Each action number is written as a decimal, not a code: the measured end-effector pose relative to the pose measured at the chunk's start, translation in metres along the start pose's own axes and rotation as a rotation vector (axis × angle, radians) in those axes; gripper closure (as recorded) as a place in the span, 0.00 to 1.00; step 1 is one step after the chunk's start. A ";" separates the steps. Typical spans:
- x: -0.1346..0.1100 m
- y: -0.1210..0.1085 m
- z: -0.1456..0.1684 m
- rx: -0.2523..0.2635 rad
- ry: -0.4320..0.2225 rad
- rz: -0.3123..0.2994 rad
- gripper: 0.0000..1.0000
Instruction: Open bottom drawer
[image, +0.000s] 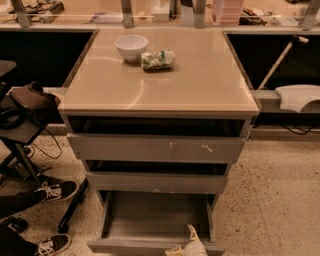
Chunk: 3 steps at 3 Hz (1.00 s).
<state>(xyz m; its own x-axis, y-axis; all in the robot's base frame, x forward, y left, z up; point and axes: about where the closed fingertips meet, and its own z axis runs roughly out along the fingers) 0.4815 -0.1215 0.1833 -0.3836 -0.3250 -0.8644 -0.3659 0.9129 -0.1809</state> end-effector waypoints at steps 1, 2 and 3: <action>0.002 0.004 -0.007 0.005 -0.004 -0.005 1.00; 0.002 0.005 -0.006 0.005 -0.004 -0.005 1.00; 0.004 0.007 -0.012 0.014 -0.001 0.006 1.00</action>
Offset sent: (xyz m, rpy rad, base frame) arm -0.2984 0.0347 -0.0685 0.1402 0.0584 -0.4284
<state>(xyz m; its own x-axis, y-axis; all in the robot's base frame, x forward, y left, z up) 0.4666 -0.1194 0.1839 -0.3850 -0.3194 -0.8659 -0.3513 0.9183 -0.1826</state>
